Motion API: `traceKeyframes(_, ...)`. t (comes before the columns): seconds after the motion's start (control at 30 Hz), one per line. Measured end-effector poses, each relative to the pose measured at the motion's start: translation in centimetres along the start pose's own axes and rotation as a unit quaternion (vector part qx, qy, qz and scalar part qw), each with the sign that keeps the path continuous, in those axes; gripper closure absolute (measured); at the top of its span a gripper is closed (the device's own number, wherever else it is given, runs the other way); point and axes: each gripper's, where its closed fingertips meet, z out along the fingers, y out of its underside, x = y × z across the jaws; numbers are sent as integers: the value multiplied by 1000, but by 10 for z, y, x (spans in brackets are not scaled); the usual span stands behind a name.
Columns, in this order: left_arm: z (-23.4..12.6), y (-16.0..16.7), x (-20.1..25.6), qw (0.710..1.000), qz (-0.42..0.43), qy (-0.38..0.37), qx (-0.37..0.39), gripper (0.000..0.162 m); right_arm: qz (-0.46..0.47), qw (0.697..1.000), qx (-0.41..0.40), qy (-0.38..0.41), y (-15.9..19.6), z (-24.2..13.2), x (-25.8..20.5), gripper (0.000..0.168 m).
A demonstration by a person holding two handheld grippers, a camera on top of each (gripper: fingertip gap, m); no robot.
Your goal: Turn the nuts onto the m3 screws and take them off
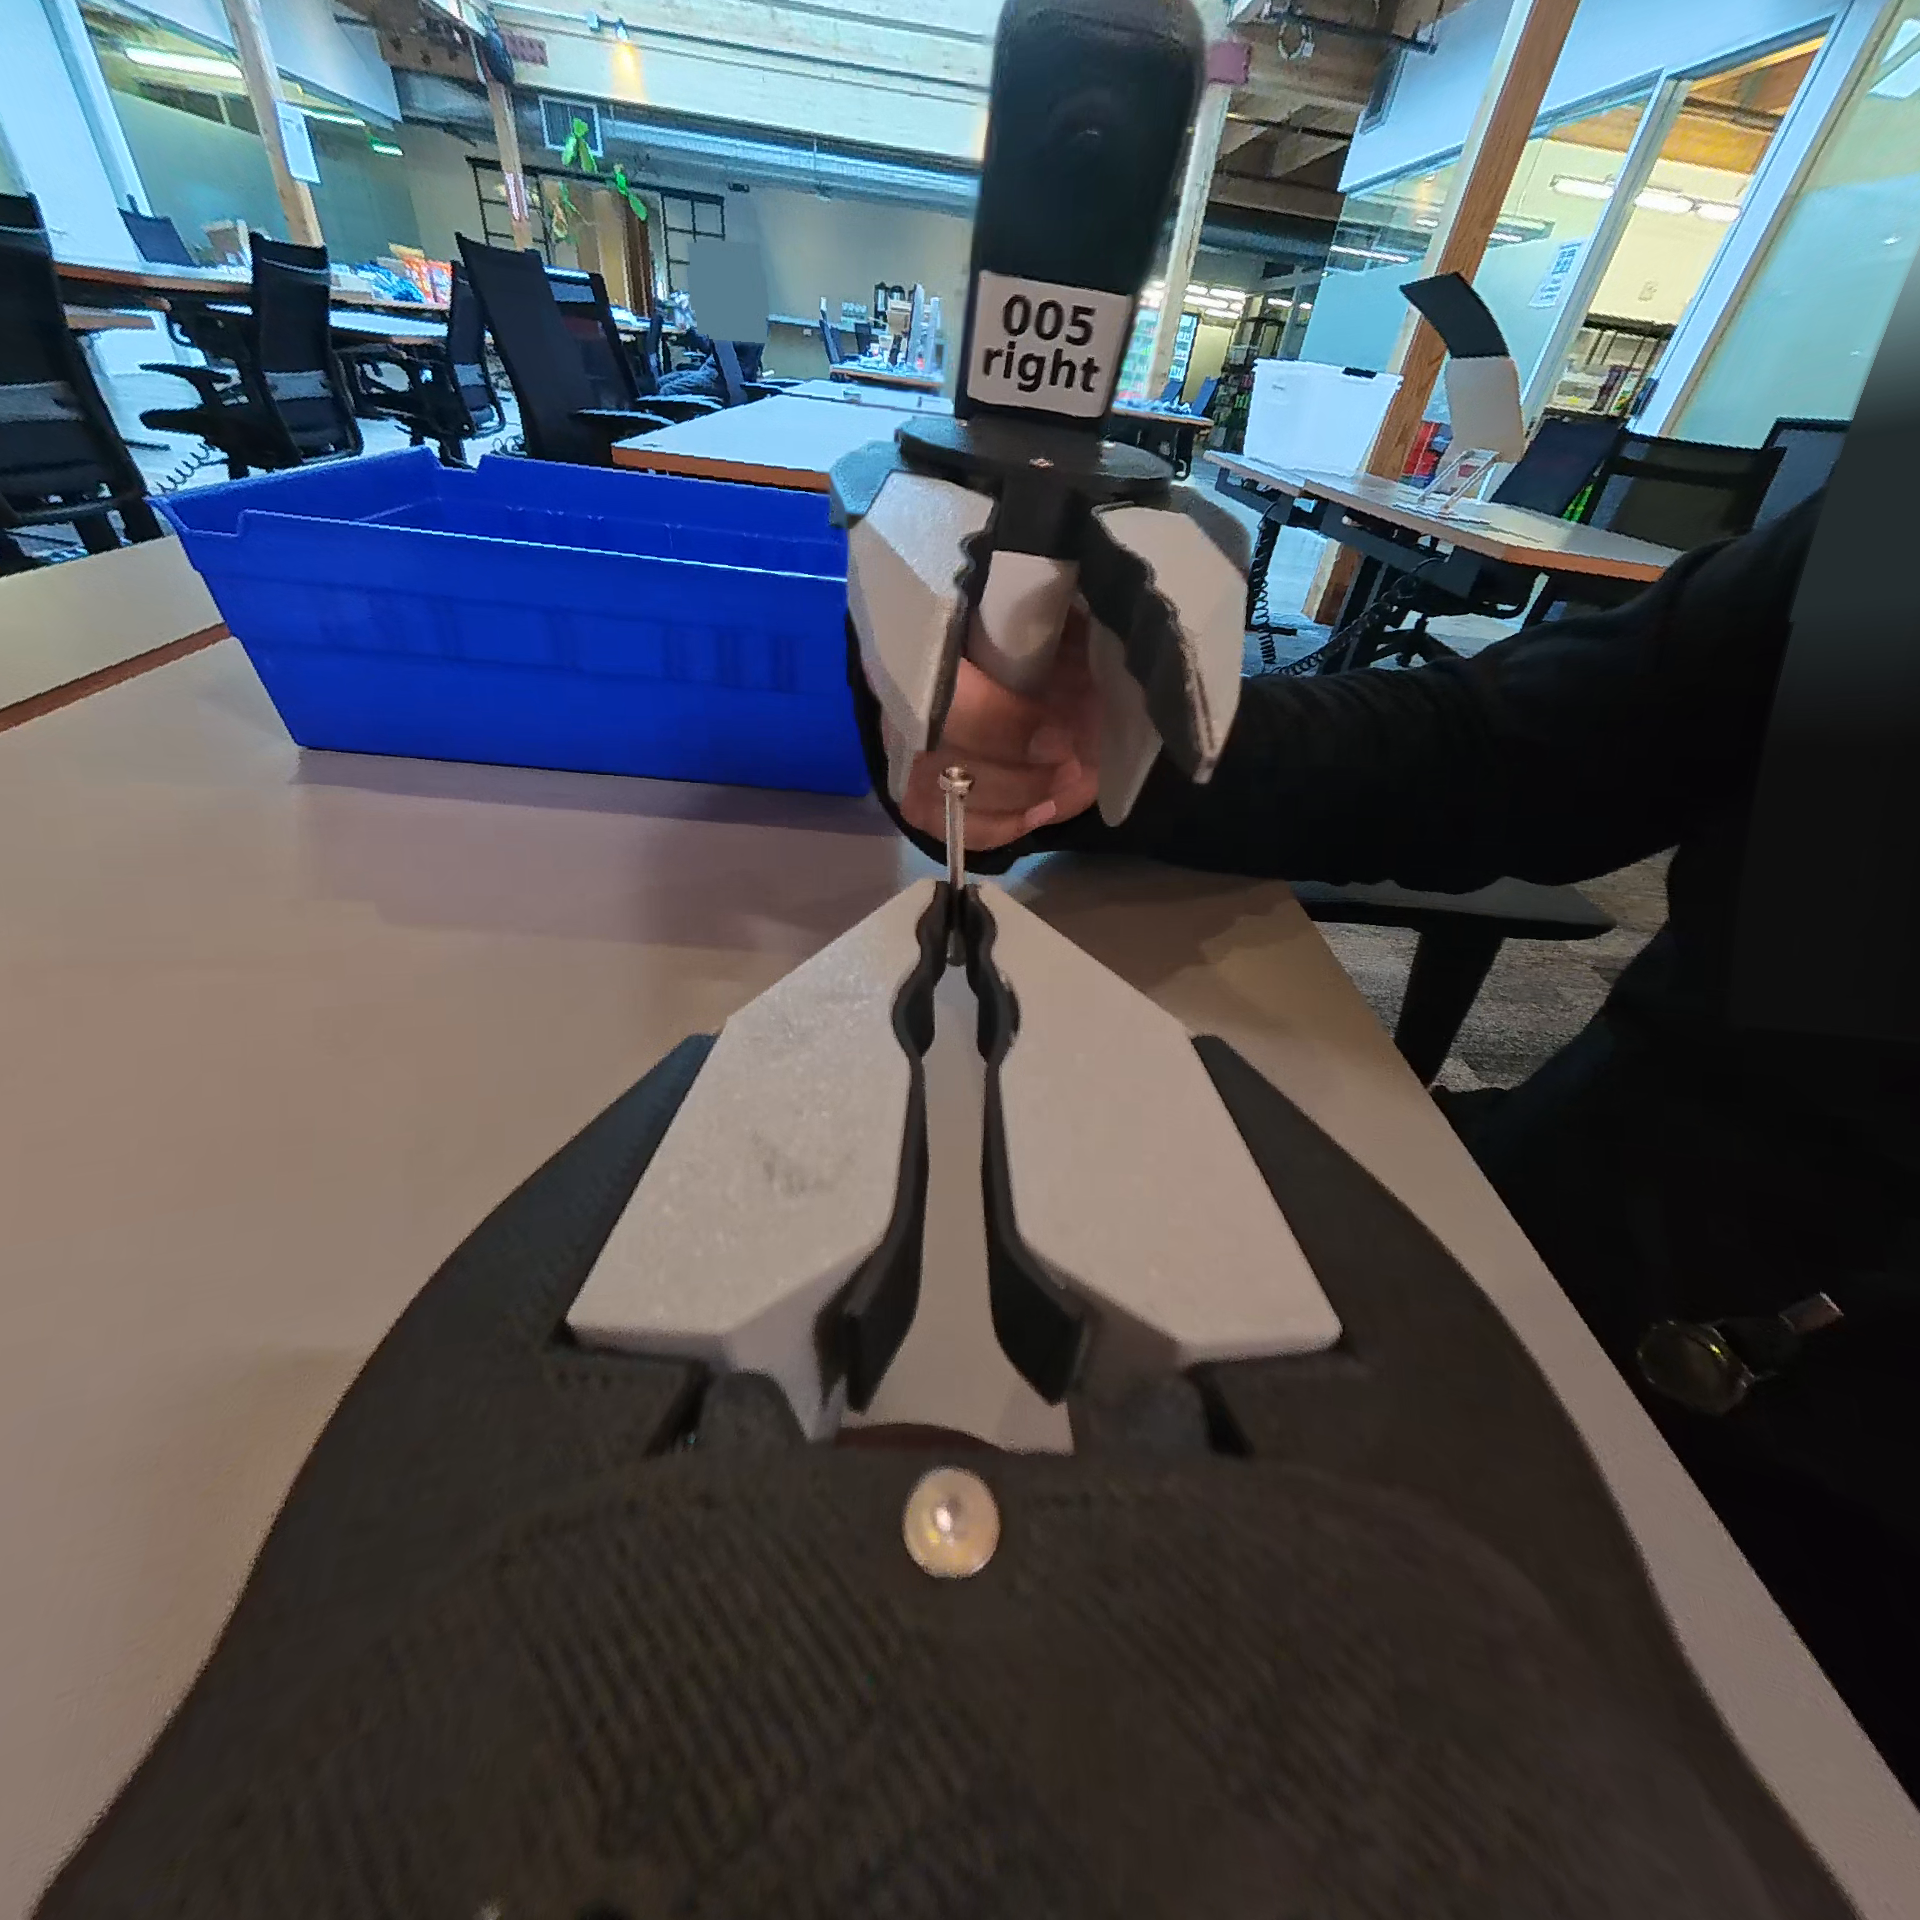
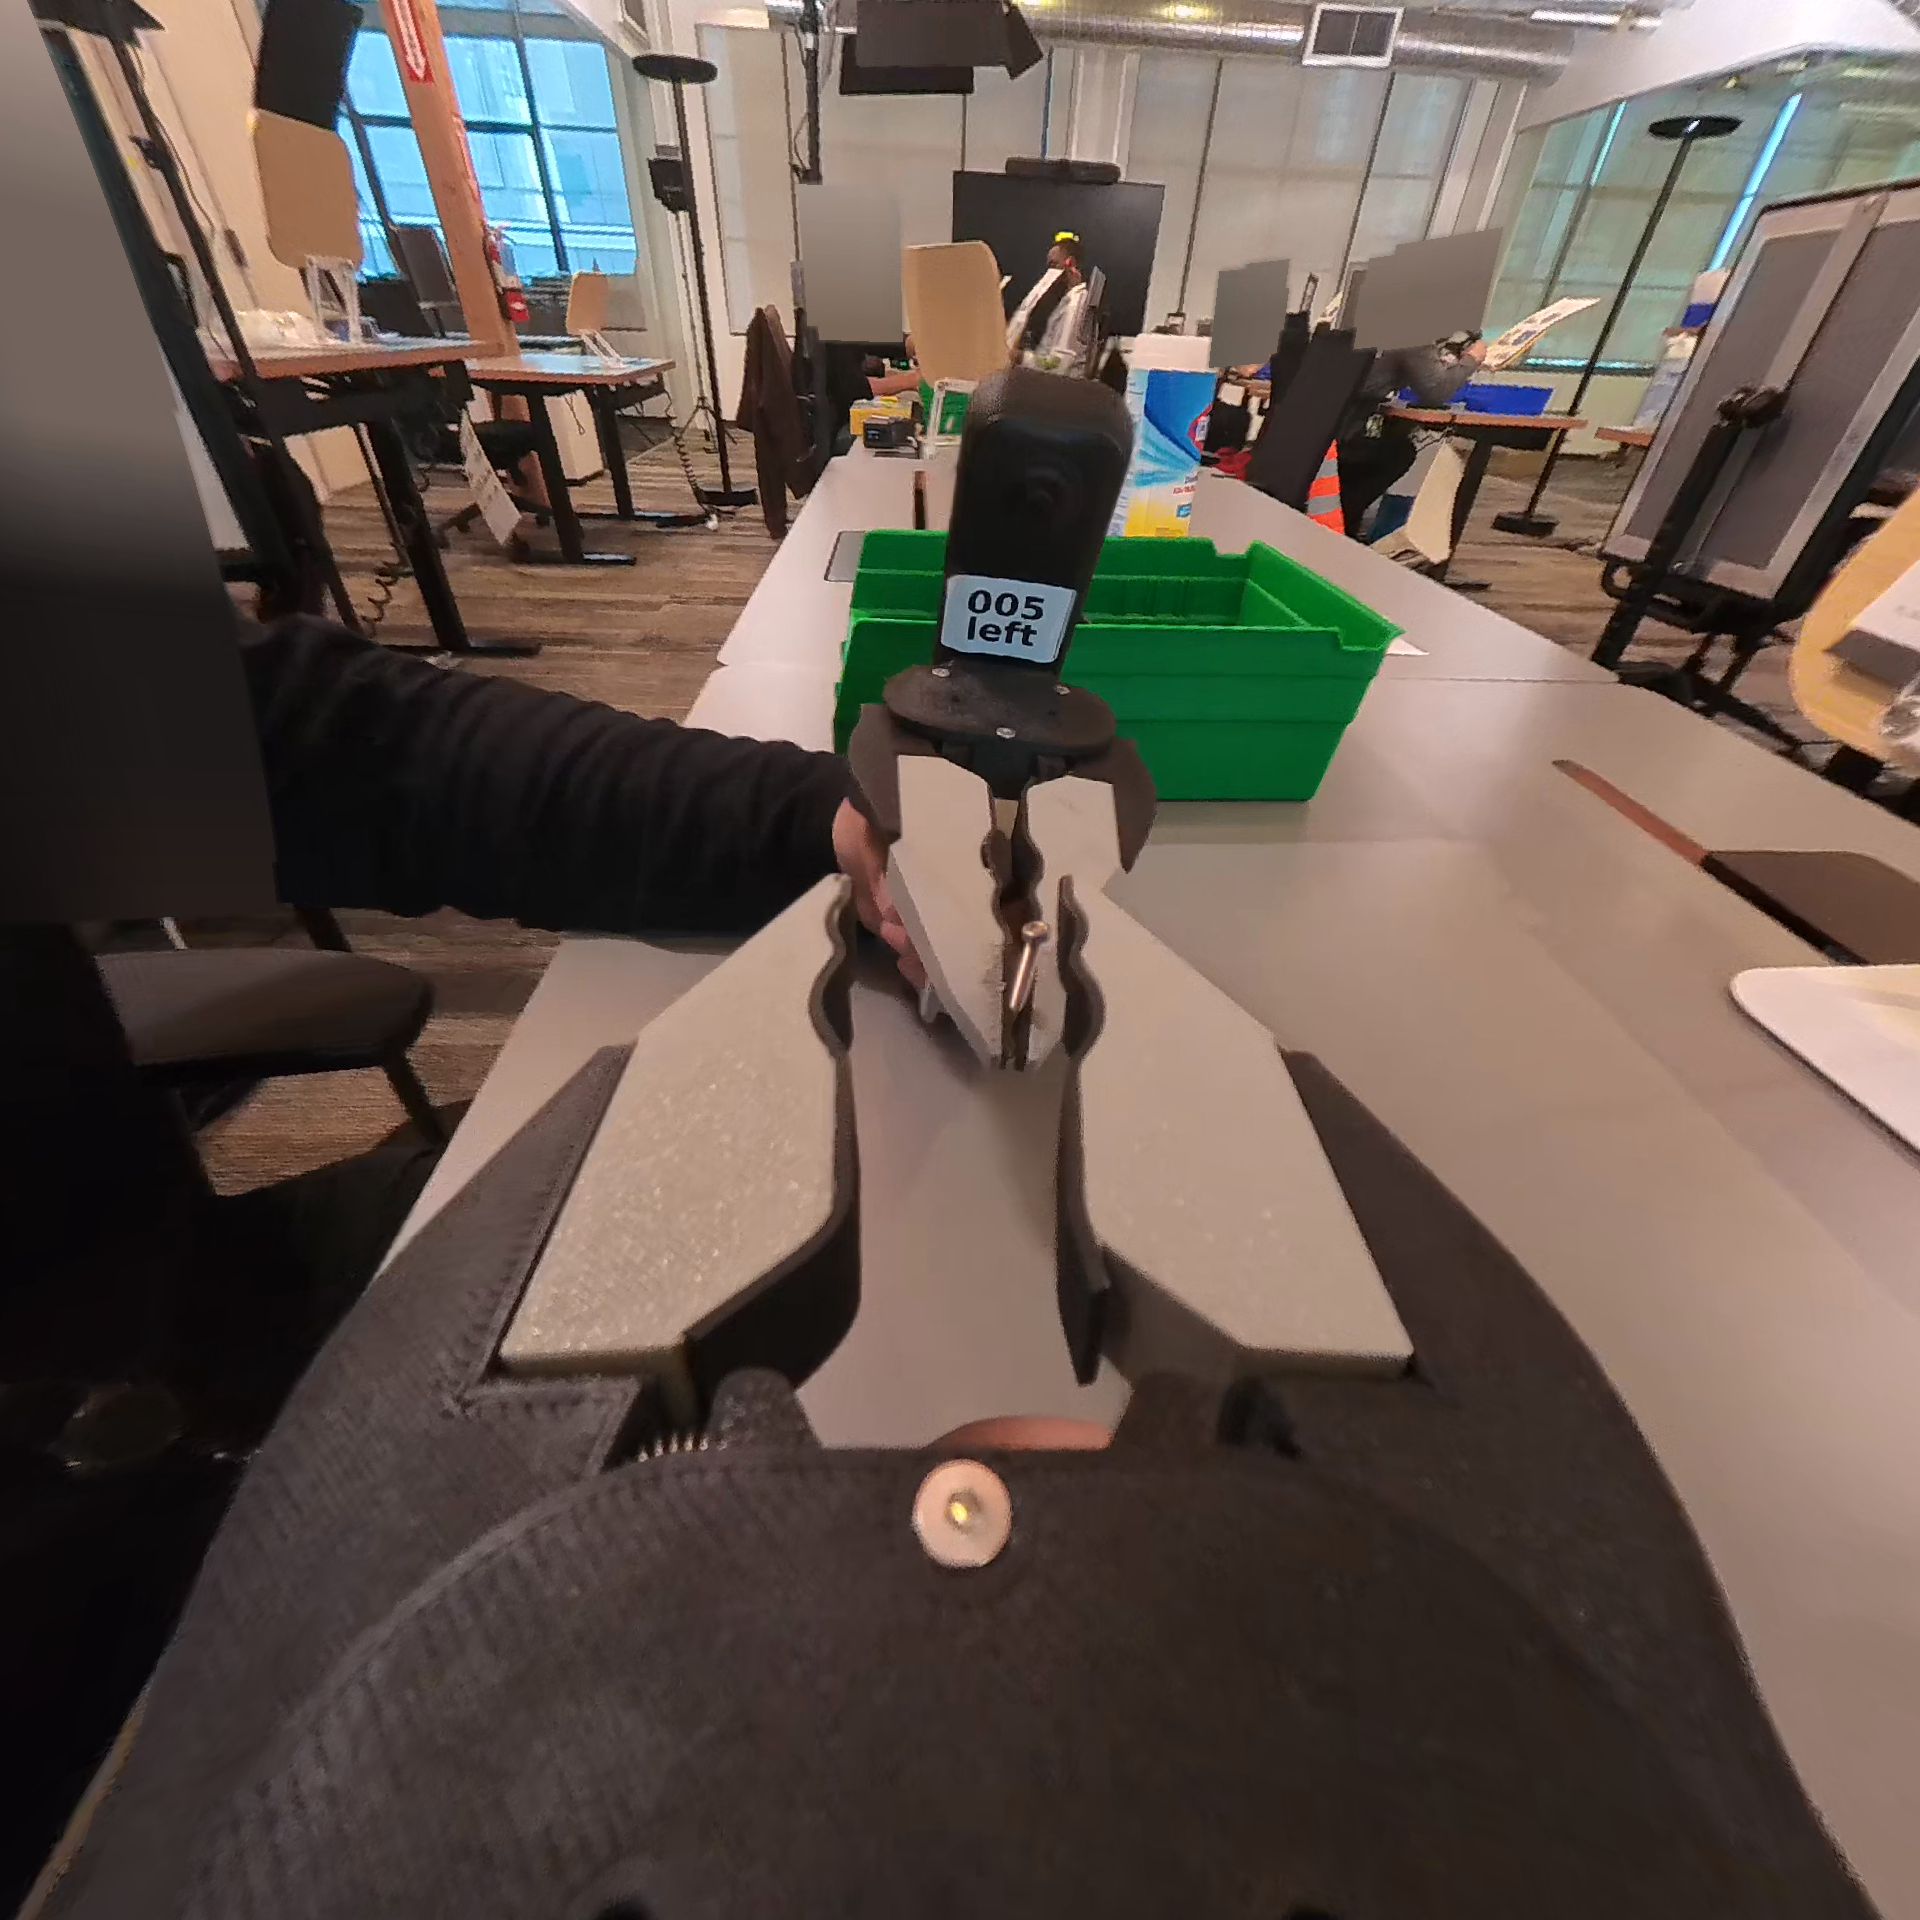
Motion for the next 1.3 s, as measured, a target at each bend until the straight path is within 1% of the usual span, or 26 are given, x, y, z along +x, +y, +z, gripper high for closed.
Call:
traceKeyframes(0.1,0,0,0,1000,0,1,0,162,-26,999,-1,31,-2,-3,6,148)
traceKeyframes(0.17,0,0,0,1000,0,1,0,162,-24,999,1,44,-3,-6,11,154)
traceKeyframes(0.3,1,0,1,1000,-1,3,-1,162,4,1000,-1,22,1,-4,9,151)
traceKeyframes(0.4,1,1,2,1000,0,5,-3,162,-1,1000,-12,28,5,-3,11,152)
traceKeyframes(0.5,1,1,3,1000,1,5,-4,162,2,999,-13,33,5,-3,13,156)
traceKeyframes(0.87,2,1,3,1000,1,6,-5,162,1,999,-16,28,7,-1,11,160)
traceKeyframes(1.0,2,1,3,1000,1,7,-5,162,2,999,-17,29,8,-1,12,165)
traceKeyframes(1.3,2,2,4,1000,2,7,-6,162,9,999,-21,24,11,1,13,166)
